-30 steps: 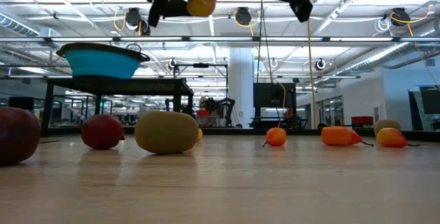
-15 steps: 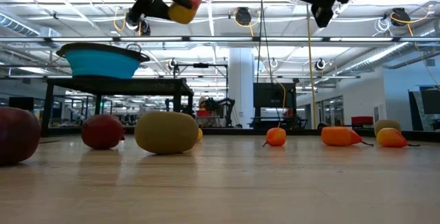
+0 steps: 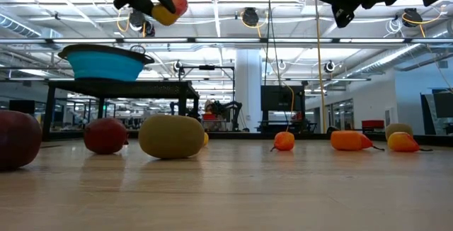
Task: Pick & Place Fruit
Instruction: Put the mango into the blue strainer bowl on the shelf
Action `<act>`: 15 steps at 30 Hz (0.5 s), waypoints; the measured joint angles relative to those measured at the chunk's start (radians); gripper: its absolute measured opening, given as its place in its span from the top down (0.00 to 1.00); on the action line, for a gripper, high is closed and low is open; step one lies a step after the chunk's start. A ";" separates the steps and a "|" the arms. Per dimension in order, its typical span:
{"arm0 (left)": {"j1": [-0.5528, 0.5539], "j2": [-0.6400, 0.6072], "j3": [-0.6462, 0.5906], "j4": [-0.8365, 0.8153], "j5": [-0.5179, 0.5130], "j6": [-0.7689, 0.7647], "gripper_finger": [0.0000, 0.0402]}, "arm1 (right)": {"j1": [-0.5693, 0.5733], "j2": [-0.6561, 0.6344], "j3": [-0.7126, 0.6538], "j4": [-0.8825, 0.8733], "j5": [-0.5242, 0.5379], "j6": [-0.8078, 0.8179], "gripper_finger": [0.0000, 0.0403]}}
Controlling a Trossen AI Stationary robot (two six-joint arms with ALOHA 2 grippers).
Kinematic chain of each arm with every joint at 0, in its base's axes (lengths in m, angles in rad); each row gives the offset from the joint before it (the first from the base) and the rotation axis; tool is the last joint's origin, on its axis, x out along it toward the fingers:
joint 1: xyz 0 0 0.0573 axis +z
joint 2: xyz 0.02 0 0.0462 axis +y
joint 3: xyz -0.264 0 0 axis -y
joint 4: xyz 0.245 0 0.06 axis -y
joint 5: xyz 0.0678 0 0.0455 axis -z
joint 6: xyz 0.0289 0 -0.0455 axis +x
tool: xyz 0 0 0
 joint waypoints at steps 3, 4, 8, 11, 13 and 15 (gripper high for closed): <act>0.031 0.000 0.014 -0.066 0.000 -0.028 0.50 | -0.050 -0.027 0.000 -0.013 -0.046 -0.001 1.00; 0.041 0.001 0.019 -0.093 0.000 -0.038 0.50 | -0.066 -0.033 0.000 -0.013 -0.062 -0.003 1.00; 0.084 0.000 0.043 -0.188 0.001 -0.069 0.50 | -0.117 -0.051 0.000 -0.029 -0.095 -0.018 1.00; 0.118 0.000 0.061 -0.241 0.001 -0.096 0.50 | -0.149 -0.052 0.000 -0.039 -0.114 -0.017 1.00; 0.138 0.000 0.072 -0.261 -0.009 -0.115 0.50 | -0.164 -0.052 0.000 -0.040 -0.130 -0.018 1.00; 0.156 0.000 0.074 -0.267 -0.031 -0.122 0.50 | -0.179 -0.051 0.000 -0.040 -0.139 -0.018 1.00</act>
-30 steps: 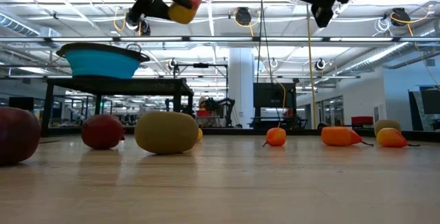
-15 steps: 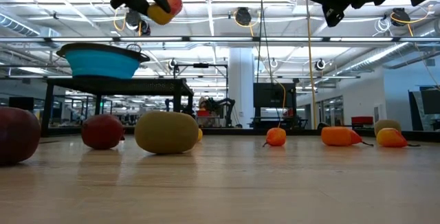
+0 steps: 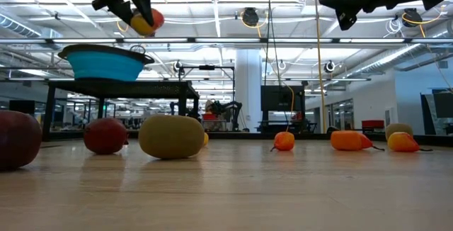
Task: Pick & Place Fruit
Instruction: Put the mango into the blue strainer bowl on the shelf
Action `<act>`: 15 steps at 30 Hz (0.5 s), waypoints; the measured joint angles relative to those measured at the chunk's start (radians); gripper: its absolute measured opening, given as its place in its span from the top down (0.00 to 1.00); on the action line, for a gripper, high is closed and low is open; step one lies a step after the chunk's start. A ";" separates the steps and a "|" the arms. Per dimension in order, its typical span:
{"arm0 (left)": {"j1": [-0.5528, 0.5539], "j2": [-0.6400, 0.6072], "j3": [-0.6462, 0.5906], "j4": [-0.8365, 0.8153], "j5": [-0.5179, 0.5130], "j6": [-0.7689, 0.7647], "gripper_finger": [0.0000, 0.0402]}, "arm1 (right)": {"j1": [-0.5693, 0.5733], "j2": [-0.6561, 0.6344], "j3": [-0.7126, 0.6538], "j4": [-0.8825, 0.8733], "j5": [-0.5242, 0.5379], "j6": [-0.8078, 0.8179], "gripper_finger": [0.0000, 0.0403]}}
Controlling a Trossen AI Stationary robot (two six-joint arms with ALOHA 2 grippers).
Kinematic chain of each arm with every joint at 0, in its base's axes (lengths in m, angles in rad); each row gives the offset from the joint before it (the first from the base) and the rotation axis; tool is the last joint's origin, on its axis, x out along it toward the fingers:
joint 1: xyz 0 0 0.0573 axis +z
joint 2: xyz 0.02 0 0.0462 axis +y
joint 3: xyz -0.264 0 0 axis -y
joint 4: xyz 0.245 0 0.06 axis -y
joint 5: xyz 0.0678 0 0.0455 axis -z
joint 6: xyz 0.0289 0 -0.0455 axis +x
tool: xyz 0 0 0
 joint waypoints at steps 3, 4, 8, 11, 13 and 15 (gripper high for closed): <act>0.033 0.001 0.000 -0.008 -0.012 0.001 0.50 | -0.016 0.000 0.000 -0.001 0.000 0.000 1.00; 0.047 0.001 0.000 -0.018 -0.012 0.000 0.50 | -0.020 0.000 0.000 -0.001 0.000 0.000 1.00; 0.102 0.001 0.000 -0.085 -0.012 -0.018 0.50 | -0.033 0.000 0.000 -0.003 0.000 0.000 1.00; 0.142 0.001 0.000 -0.137 -0.012 -0.044 0.50 | -0.040 0.000 0.000 -0.003 0.000 -0.005 1.00; 0.168 0.001 0.000 -0.168 -0.012 -0.050 0.50 | -0.045 0.000 0.000 -0.003 0.000 -0.008 1.00; 0.194 0.001 0.000 -0.195 -0.009 -0.047 0.50 | -0.050 0.000 0.000 -0.003 0.000 -0.017 1.00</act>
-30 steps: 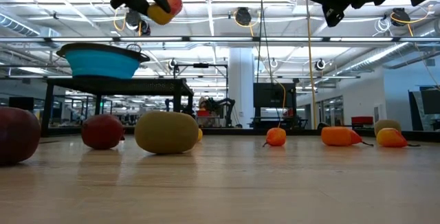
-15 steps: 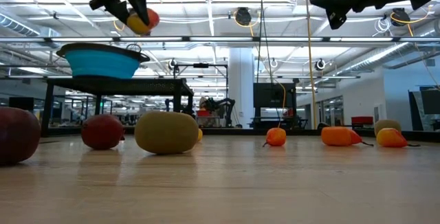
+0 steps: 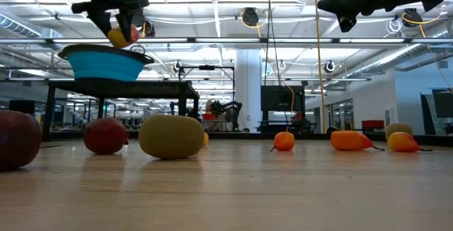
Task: Pick & Place Fruit
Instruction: Put the mango into the blue strainer bowl on the shelf
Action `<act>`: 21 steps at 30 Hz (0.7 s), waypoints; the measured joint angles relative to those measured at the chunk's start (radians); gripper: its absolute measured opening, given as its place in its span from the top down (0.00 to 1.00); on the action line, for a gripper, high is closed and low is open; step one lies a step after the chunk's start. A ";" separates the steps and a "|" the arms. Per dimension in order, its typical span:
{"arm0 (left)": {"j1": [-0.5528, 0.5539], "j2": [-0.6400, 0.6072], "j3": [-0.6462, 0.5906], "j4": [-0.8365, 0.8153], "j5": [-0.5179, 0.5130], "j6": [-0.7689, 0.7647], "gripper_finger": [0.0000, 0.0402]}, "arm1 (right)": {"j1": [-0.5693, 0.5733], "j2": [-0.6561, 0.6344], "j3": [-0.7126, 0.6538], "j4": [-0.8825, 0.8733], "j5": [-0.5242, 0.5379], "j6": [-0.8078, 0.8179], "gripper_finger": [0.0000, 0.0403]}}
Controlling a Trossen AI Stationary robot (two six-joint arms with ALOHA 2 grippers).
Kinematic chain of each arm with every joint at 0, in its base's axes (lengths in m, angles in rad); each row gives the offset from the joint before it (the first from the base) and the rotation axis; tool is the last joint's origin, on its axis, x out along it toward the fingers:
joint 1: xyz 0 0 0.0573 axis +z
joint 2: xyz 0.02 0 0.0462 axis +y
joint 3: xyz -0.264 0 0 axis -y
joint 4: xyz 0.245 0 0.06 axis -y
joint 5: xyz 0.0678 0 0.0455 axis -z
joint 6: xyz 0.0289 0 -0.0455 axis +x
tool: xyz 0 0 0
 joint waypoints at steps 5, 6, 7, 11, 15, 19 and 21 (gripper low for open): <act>0.064 0.003 0.000 -0.045 0.047 0.008 0.50 | -0.001 0.000 0.000 0.000 0.000 -0.028 1.00; 0.073 0.006 0.000 -0.051 0.053 0.011 0.50 | -0.001 0.000 0.000 0.000 0.000 -0.031 1.00; 0.082 0.011 0.000 -0.057 0.056 0.012 0.50 | -0.001 0.000 0.000 0.000 0.000 -0.032 1.00; 0.115 0.030 0.000 -0.083 0.065 0.014 0.50 | -0.001 0.000 0.000 0.000 0.000 -0.032 1.00; 0.147 0.056 0.000 -0.088 0.095 0.014 0.50 | -0.001 0.000 0.000 0.000 0.000 -0.032 1.00; 0.179 0.084 0.000 -0.088 0.131 0.014 0.50 | -0.001 0.000 0.000 0.000 0.000 -0.032 1.00; 0.192 0.100 0.000 -0.088 0.143 0.015 0.50 | -0.001 0.000 0.000 -0.001 0.000 -0.032 1.00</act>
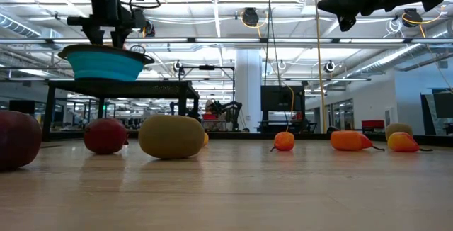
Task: Pick & Place Fruit
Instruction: Put the mango into the blue strainer bowl on the shelf
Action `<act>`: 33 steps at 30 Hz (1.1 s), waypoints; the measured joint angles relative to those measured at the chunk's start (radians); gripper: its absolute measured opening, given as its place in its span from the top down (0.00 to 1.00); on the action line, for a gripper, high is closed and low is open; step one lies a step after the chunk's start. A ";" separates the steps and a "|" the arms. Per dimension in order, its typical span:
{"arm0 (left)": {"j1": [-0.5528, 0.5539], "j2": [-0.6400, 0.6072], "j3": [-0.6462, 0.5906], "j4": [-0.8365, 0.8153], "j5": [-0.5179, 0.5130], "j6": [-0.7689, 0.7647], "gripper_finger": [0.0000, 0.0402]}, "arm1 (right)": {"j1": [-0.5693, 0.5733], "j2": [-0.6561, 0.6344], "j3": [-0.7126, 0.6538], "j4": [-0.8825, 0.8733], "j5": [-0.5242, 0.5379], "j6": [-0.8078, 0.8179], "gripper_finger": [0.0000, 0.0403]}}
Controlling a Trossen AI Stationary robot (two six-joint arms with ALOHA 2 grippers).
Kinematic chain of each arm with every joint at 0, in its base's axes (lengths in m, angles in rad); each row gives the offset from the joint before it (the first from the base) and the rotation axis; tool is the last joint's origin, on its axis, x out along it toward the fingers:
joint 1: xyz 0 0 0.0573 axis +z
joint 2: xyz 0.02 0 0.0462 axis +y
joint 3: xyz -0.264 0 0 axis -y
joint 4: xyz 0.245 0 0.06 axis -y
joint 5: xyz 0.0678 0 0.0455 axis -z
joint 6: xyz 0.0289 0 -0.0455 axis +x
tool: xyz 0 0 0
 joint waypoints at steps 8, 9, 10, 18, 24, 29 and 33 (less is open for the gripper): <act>0.053 0.043 0.000 -0.007 0.044 0.041 0.50 | 0.000 0.000 0.000 -0.022 0.000 0.000 1.00; 0.058 0.043 0.000 -0.011 0.049 0.044 0.50 | 0.000 0.000 0.000 -0.026 0.000 0.000 1.00; 0.061 0.042 0.000 -0.018 0.049 0.043 0.50 | 0.000 0.000 0.000 -0.029 0.000 0.002 1.00; 0.095 0.042 0.000 -0.120 0.045 0.039 0.50 | 0.000 0.000 0.000 -0.029 0.000 0.018 1.00; 0.104 0.042 0.000 -0.123 0.038 0.046 0.50 | 0.000 0.000 0.000 -0.029 0.000 0.019 1.00; 0.107 0.041 -0.032 -0.115 0.038 0.065 0.50 | 0.000 0.000 0.000 -0.029 0.000 0.019 1.00; 0.106 0.042 -0.064 -0.100 0.038 0.063 0.50 | 0.000 0.000 0.000 -0.029 0.001 0.019 1.00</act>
